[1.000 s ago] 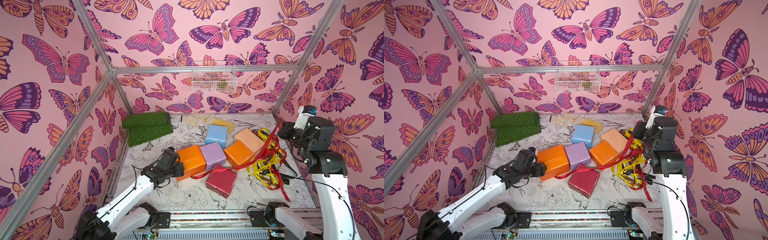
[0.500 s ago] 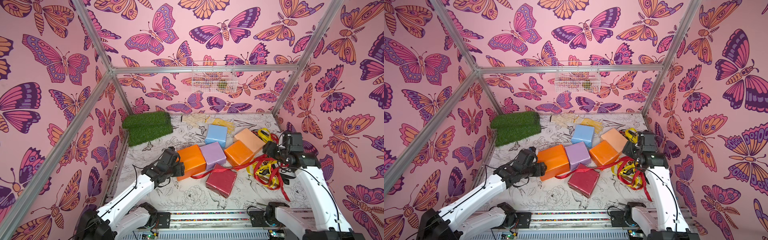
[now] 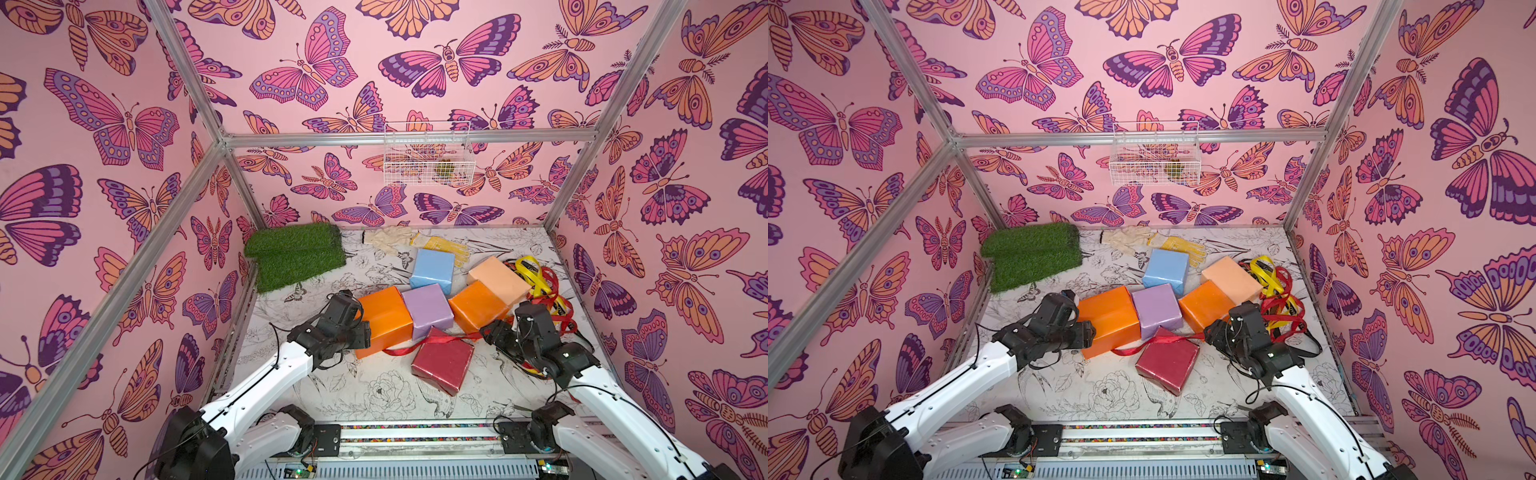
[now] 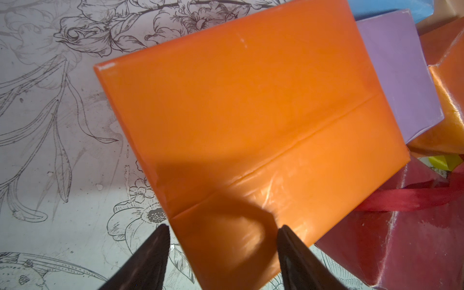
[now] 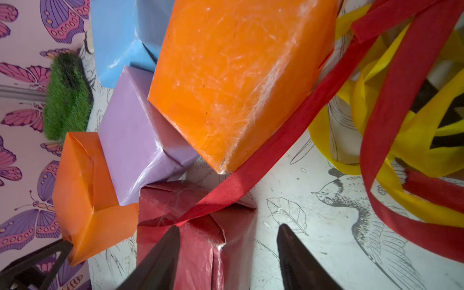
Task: Untie the ribbon bows on the gift boxes
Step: Pick up the ribbon at the center of the board.
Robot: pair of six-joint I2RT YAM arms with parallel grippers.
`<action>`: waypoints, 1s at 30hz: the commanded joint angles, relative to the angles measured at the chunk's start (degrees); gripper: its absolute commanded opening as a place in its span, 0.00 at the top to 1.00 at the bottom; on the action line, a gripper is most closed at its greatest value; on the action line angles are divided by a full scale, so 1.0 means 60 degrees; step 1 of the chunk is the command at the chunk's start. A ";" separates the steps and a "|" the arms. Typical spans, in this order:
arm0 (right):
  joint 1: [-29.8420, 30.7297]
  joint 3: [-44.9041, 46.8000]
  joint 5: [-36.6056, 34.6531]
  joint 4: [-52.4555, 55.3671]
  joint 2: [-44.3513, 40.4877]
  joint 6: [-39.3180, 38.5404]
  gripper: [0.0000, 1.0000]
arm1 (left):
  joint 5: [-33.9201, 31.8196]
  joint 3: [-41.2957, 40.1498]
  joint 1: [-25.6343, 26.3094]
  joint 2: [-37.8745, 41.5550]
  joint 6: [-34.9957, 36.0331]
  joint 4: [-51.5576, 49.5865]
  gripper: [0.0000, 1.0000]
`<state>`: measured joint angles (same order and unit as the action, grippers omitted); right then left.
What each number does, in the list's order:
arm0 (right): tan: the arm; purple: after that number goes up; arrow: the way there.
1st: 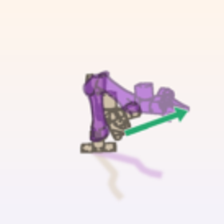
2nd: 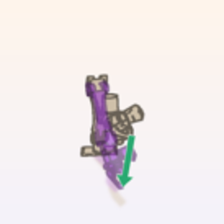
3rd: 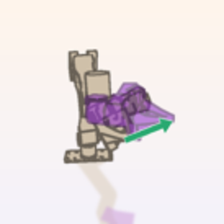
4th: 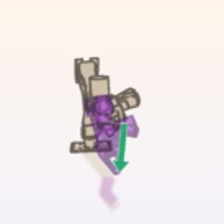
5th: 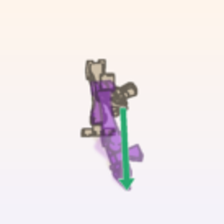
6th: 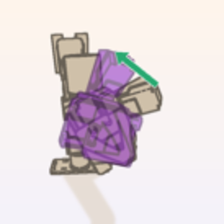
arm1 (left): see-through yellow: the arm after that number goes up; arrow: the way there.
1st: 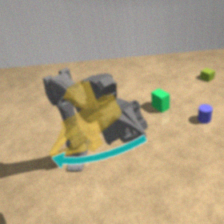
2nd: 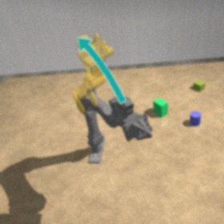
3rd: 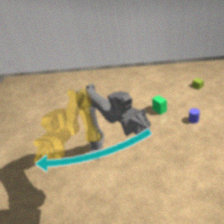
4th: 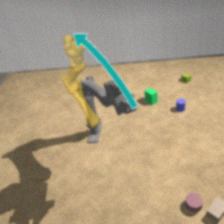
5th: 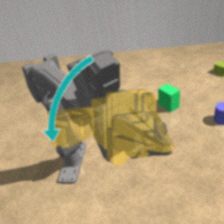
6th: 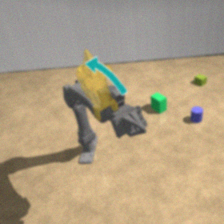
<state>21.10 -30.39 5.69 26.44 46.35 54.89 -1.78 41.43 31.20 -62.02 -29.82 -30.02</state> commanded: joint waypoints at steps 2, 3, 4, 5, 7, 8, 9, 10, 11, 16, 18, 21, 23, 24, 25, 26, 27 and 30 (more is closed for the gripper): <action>0.0057 0.0529 -0.0029 -0.1720 0.0231 0.1270 0.44 | -0.0158 -0.0030 0.0028 -0.0152 0.0174 -0.0299 0.30; 0.0057 0.0539 0.0072 -0.1820 0.0410 0.1330 0.44 | -0.0179 -0.0042 0.0029 -0.0126 0.0173 -0.0299 0.30; 0.0057 0.0539 0.0138 -0.1887 0.0547 0.1363 0.44 | -0.0185 -0.0044 0.0029 -0.0115 0.0177 -0.0299 0.31; 0.0050 0.0565 0.0191 -0.1971 0.0640 0.1418 0.44 | -0.0201 -0.0042 0.0029 -0.0108 0.0181 -0.0294 0.30; 0.0050 0.0676 0.0237 -0.2129 0.0734 0.1564 0.45 | -0.0207 -0.0032 0.0026 -0.0122 0.0195 -0.0297 0.31; 0.0062 0.0720 0.0250 -0.2217 0.0753 0.1613 0.45 | -0.0201 -0.0042 0.0029 -0.0137 0.0189 -0.0291 0.31; 0.0057 0.0755 0.0277 -0.2292 0.0784 0.1657 0.45 | -0.0199 -0.0042 0.0028 -0.0152 0.0182 -0.0299 0.31; 0.0061 0.0784 0.0306 -0.2326 0.0824 0.1700 0.45 | -0.0187 -0.0049 0.0029 -0.0164 0.0168 -0.0299 0.31; 0.0061 0.0813 0.0373 -0.2390 0.0879 0.1767 0.45 | -0.0187 -0.0050 0.0029 -0.0177 0.0176 -0.0295 0.30; 0.0114 0.0993 0.0583 -0.2619 0.1010 0.2055 0.49 | -0.0190 -0.0049 0.0029 -0.0166 0.0181 -0.0299 0.31; 0.0185 0.0993 0.0516 -0.2520 0.0970 0.2086 0.50 | -0.0198 -0.0049 0.0029 -0.0165 0.0181 -0.0299 0.30; 0.0362 0.0950 0.0517 -0.2458 0.1031 0.2116 0.53 | -0.0190 -0.0049 0.0028 -0.0144 0.0190 -0.0299 0.30; 0.0537 0.0922 0.0447 -0.2501 0.1196 0.2116 0.53 | -0.0212 -0.0064 0.0029 -0.0115 0.0208 -0.0299 0.31; 0.0622 0.0920 0.0440 -0.2588 0.1326 0.2144 0.53 | -0.0223 -0.0078 0.0029 -0.0095 0.0184 -0.0292 0.31; 0.0664 0.0956 0.0467 -0.2710 0.1451 0.2211 0.53 | -0.0216 -0.0079 0.0029 -0.0079 0.0181 -0.0299 0.31; 0.0719 0.0985 0.0500 -0.2890 0.1588 0.2294 0.54 | -0.0216 -0.0101 0.0029 -0.0053 0.0181 -0.0299 0.31; 0.0779 0.1015 0.0467 -0.3041 0.1699 0.2345 0.54 | -0.0216 -0.0118 0.0029 -0.0028 0.0181 -0.0296 0.31; 0.0906 0.1037 0.0309 -0.3309 0.1918 0.2394 0.56 | -0.0256 -0.0163 0.0028 0.0062 0.0181 -0.0298 0.31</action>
<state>25.76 -24.67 8.58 9.13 57.14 68.01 -1.80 41.43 31.20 -61.93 -29.58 -30.02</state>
